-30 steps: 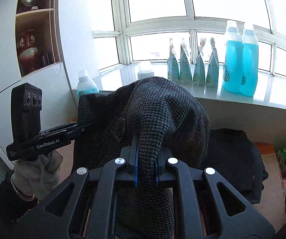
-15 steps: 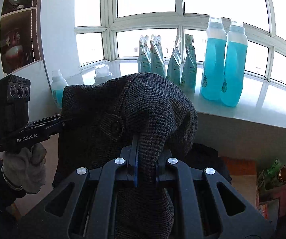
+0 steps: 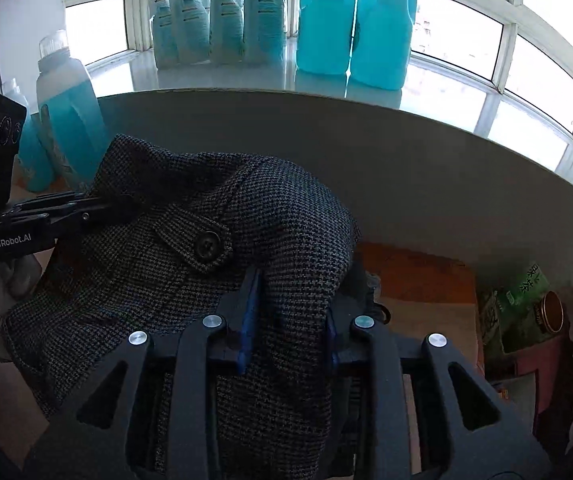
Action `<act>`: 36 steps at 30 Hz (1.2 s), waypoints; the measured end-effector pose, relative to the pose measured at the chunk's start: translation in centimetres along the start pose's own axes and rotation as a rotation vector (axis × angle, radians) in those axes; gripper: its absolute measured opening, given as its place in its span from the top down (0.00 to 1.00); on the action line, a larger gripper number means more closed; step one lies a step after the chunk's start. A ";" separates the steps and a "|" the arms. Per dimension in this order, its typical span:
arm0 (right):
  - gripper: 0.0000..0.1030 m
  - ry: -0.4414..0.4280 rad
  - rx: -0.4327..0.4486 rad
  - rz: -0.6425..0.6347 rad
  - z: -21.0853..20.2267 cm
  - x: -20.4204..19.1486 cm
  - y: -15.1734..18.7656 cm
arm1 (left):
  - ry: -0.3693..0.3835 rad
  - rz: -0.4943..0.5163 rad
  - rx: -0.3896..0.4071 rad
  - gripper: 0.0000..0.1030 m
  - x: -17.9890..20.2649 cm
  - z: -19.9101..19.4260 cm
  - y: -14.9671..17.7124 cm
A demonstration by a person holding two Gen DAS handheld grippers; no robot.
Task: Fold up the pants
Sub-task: 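Lift the shorts bundle with both grippers and carry it toward the clothes stack, then lower the shorts onto the dark clothes stack and open both grippers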
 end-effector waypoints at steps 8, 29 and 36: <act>0.52 0.069 0.169 0.018 -8.4 -2.9 1.1 | -0.063 -0.036 -0.039 0.57 -2.3 -0.7 0.2; 0.52 0.102 0.071 0.074 -8.7 -5.6 10.6 | -0.167 0.124 0.044 0.57 -1.6 -6.5 0.3; 0.50 0.112 0.121 0.160 -12.1 -6.4 12.3 | -0.169 0.153 0.041 0.57 -1.3 -10.0 3.1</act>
Point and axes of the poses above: each gripper's, at about its wrist camera, not at the fingertips, and z roughly the way its jaws point, x to its right, y to its underside, the point moved 9 cm from there along z, roughly the way its jaws point, and after that the axes turned 12 degrees about -y, right-handed, at the moved point
